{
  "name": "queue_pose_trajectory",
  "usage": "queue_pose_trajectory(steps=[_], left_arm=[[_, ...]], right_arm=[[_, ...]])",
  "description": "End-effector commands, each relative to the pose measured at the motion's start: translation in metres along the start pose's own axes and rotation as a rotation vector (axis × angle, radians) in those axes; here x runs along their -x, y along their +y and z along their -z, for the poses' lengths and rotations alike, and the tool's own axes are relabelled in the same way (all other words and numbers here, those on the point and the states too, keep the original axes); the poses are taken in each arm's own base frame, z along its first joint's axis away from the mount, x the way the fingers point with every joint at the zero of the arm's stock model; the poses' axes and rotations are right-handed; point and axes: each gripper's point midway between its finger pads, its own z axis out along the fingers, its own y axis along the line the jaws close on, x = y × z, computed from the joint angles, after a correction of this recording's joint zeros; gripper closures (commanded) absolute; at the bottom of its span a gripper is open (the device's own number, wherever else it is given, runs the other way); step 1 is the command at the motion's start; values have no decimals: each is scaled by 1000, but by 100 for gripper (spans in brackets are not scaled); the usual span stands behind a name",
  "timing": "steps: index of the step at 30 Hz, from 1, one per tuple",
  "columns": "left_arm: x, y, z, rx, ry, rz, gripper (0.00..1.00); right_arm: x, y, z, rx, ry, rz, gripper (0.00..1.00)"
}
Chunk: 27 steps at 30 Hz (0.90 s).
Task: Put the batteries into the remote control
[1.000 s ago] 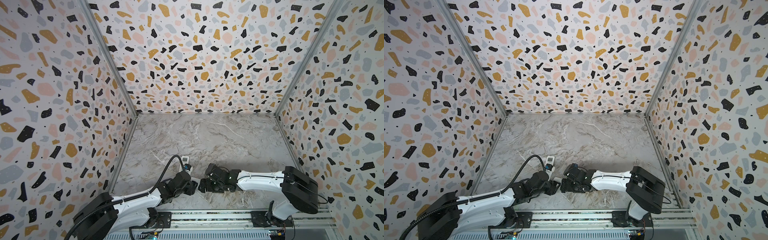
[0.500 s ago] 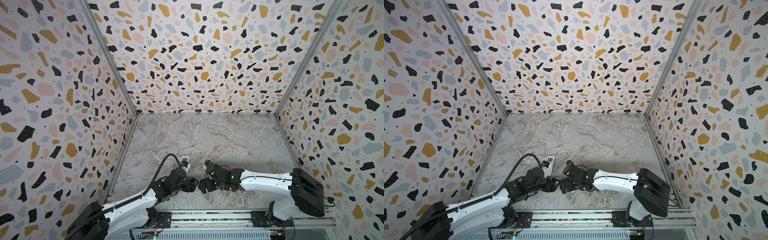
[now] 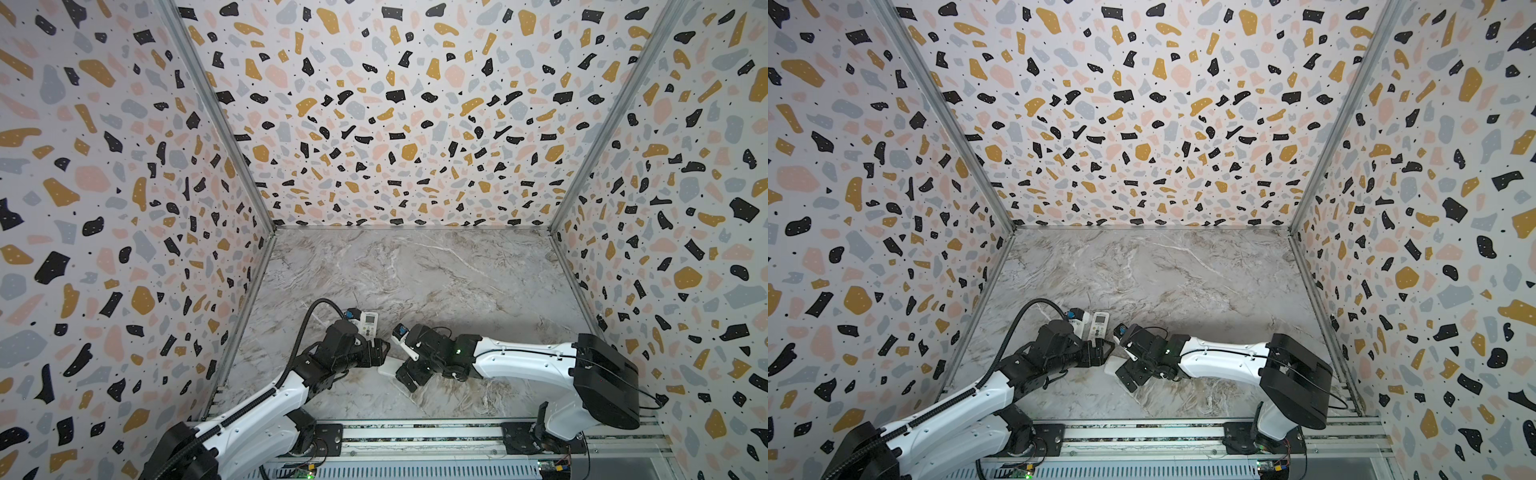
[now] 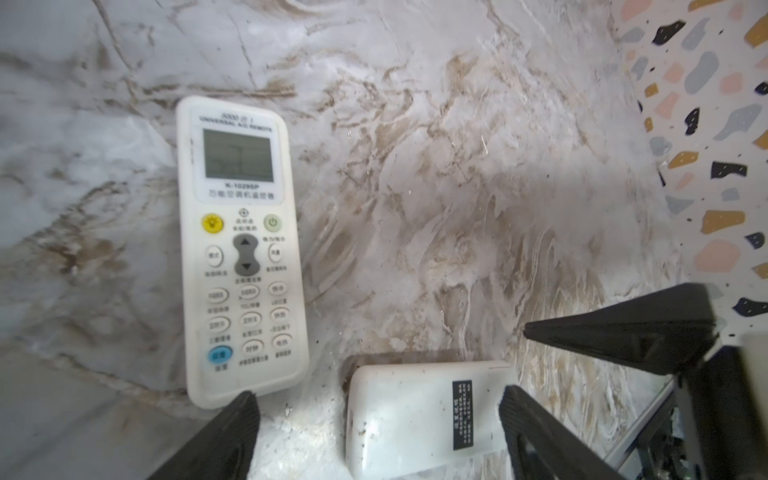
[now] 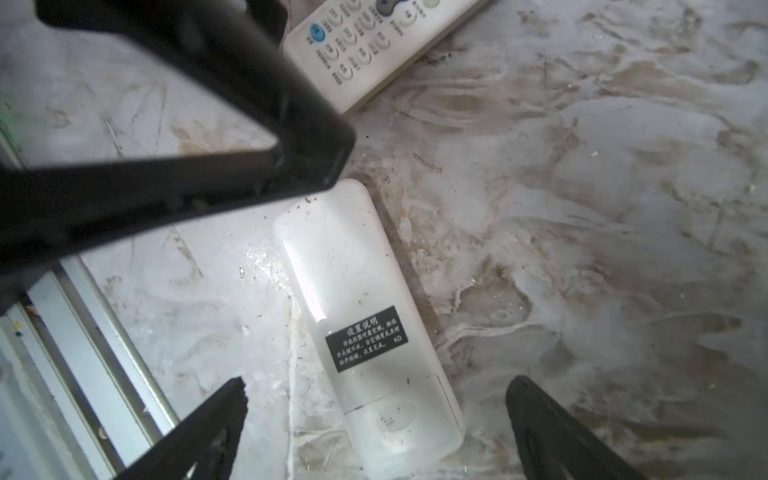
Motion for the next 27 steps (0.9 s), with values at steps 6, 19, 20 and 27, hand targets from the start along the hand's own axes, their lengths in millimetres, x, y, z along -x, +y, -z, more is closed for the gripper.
queue_pose_trajectory(steps=[6,19,20,27], left_arm=[[22,-12,9,-57,-53,19,3],[36,-3,16,-53,-105,53,2],[37,-4,17,-54,-112,51,2],[46,-10,20,-77,-143,27,3]], right_arm=[[-6,-2,-11,-6,68,190,0],[-33,-10,-28,10,169,225,2],[-34,-10,-28,13,173,227,3],[-42,-14,-33,14,203,233,21]])
